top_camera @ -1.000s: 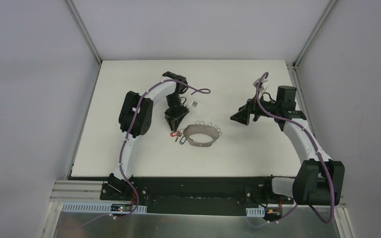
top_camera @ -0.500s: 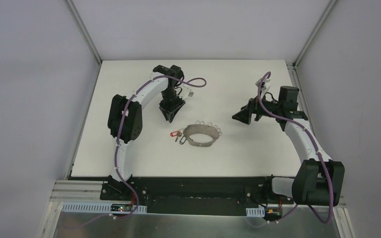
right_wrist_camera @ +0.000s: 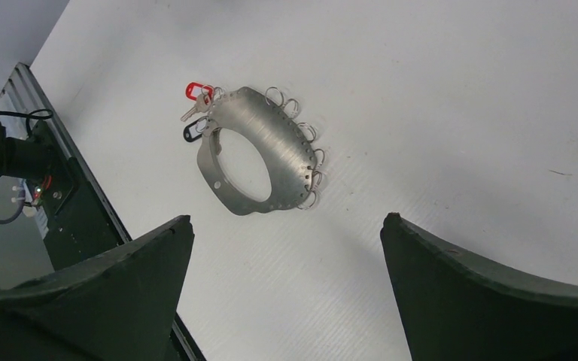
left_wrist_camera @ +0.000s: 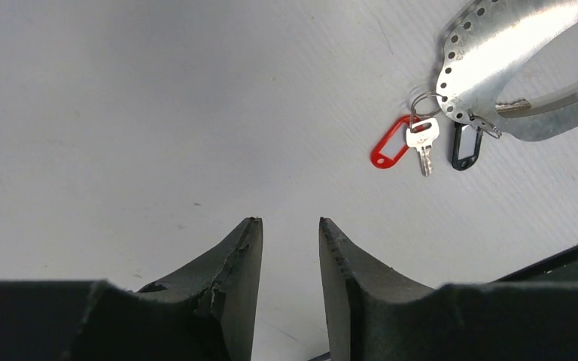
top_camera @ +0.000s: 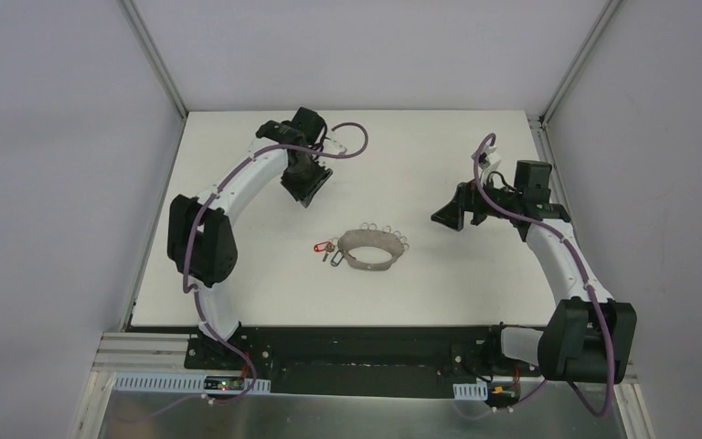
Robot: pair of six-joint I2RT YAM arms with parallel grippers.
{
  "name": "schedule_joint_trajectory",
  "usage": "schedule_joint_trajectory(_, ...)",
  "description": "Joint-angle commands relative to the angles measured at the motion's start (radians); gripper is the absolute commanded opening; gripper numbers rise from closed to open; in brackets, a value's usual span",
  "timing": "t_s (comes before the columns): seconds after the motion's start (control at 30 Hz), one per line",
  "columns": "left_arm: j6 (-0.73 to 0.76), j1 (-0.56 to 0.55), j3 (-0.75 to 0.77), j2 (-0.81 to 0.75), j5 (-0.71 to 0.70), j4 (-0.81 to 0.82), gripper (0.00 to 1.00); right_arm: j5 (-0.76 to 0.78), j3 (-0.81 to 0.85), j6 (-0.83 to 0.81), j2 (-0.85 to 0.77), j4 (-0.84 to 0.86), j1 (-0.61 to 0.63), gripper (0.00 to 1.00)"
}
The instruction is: Put the keys on the keyring
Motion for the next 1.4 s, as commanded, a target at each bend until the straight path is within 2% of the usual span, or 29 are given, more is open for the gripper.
schedule_joint_trajectory(0.0,-0.033,0.022,-0.07,-0.138,-0.081,0.113,0.35,0.08,0.061,-0.013,-0.055,-0.014,-0.006,0.98)
schedule_joint_trajectory(0.1,-0.04,0.03,-0.143,-0.22,-0.121,0.206,0.43,0.152,0.07,0.015,-0.078,0.008,-0.006,0.98)
schedule_joint_trajectory(0.2,-0.045,0.037,-0.21,-0.304,-0.149,0.282,0.58,0.226,0.095,0.046,-0.08,0.01,-0.007,0.98)
schedule_joint_trajectory(0.3,-0.05,0.043,-0.275,-0.381,-0.153,0.337,0.94,0.274,0.106,0.062,-0.089,0.012,-0.007,0.98)
schedule_joint_trajectory(0.33,-0.052,0.045,-0.294,-0.406,-0.155,0.35,0.98,0.288,0.105,0.069,-0.093,0.016,-0.007,0.98)
schedule_joint_trajectory(0.57,-0.059,0.061,-0.412,-0.598,-0.153,0.42,0.99,0.275,0.053,0.096,-0.139,0.027,-0.007,0.98)
schedule_joint_trajectory(0.73,-0.065,0.075,-0.489,-0.758,-0.165,0.445,0.99,0.264,0.034,0.189,-0.16,0.01,-0.007,0.98)
schedule_joint_trajectory(0.93,-0.101,0.087,-0.59,-0.943,-0.198,0.437,0.99,0.272,0.037,0.186,-0.156,-0.037,-0.007,0.98)
schedule_joint_trajectory(1.1,-0.131,0.089,-0.681,-1.086,-0.26,0.45,0.99,0.346,-0.012,0.259,-0.205,0.035,-0.007,0.98)
schedule_joint_trajectory(1.23,-0.163,0.09,-0.769,-1.194,-0.306,0.515,0.99,0.391,-0.055,0.261,-0.266,0.086,-0.007,0.98)
schedule_joint_trajectory(1.37,-0.206,0.092,-0.829,-1.239,-0.302,0.54,0.99,0.409,-0.076,0.246,-0.314,0.099,-0.008,0.98)
